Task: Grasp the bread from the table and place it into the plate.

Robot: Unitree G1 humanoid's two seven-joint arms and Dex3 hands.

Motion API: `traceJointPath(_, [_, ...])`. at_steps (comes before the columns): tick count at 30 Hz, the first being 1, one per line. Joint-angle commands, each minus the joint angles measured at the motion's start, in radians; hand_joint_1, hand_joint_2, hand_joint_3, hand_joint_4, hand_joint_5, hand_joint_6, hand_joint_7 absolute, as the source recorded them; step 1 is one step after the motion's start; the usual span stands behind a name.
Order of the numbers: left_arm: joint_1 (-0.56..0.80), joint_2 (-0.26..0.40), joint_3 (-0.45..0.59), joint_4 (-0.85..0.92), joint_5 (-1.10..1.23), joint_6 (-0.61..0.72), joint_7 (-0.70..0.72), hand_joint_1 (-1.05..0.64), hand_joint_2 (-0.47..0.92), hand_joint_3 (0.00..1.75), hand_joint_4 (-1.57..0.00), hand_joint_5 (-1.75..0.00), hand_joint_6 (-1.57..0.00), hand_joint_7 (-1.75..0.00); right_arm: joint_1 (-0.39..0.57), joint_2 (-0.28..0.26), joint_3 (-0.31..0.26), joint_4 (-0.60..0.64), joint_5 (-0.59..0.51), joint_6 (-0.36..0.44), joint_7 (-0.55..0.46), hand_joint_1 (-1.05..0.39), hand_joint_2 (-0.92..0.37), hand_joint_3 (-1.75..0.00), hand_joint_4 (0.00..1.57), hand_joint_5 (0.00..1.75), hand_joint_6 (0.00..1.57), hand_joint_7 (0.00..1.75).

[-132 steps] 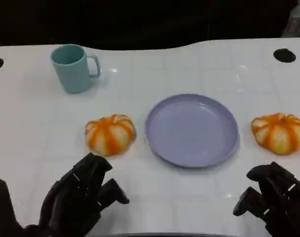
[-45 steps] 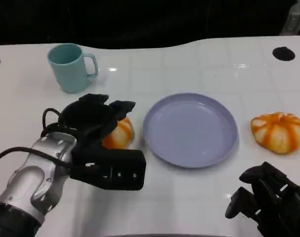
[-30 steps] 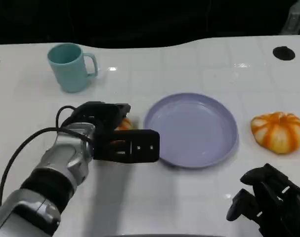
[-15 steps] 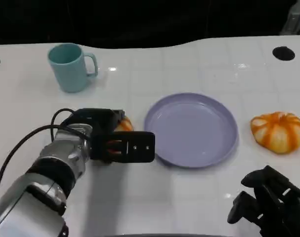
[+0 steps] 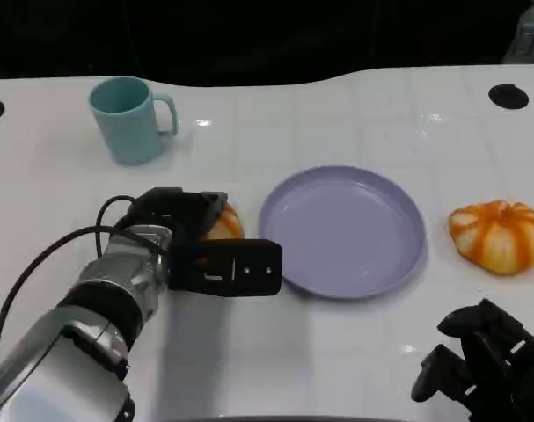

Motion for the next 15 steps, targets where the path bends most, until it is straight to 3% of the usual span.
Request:
traceJointPath(1, [-0.01,0.0,-0.011,0.031,-0.006,-0.012,-0.015,-0.27,0.81,0.01,-0.1,-0.05,-0.21,-0.03,0.014,-0.011,-0.011,-0.027,0.018,0.013,-0.013,-0.55,-0.92,-0.23,0.61,1.52,0.63,1.08])
traceJointPath(4, [-0.012,-0.003,0.007,0.041,-0.027,-0.014,-0.031,-0.24,0.84,0.01,-0.27,-0.09,-0.35,-0.05,0.016,-0.01,-0.011,-0.029,0.019,0.013,-0.009,-0.55,-0.92,-0.23,0.61,1.52,0.63,1.07])
traceJointPath(7, [-0.01,-0.005,0.016,0.047,-0.043,-0.014,-0.026,-0.24,0.9,0.01,-0.57,-0.15,-0.67,-0.05,0.018,-0.011,-0.009,-0.029,0.011,0.005,-0.005,-0.55,-0.92,-0.25,0.6,1.52,0.63,1.07])
traceJointPath(8, [-0.008,-0.004,0.015,0.047,-0.044,-0.018,-0.016,-0.24,0.9,0.0,-0.69,-0.25,-0.78,-0.05,0.019,-0.011,-0.008,-0.033,0.008,0.006,-0.009,-0.55,-0.92,-0.26,0.6,1.52,0.63,1.07])
traceJointPath(10, [-0.004,-0.003,0.008,0.048,-0.039,-0.027,0.008,-0.26,0.91,0.0,-0.75,-0.73,-0.99,-0.03,0.021,-0.011,-0.008,-0.037,0.007,0.009,-0.013,-0.55,-0.92,-0.26,0.6,1.52,0.63,1.06])
traceJointPath(15, [-0.002,0.001,-0.023,0.052,-0.015,-0.036,0.02,-0.35,0.9,0.04,-0.69,-1.51,-1.27,-0.08,0.026,-0.009,-0.011,-0.038,0.016,0.01,-0.009,-0.55,-0.92,-0.24,0.6,1.52,0.64,1.06])
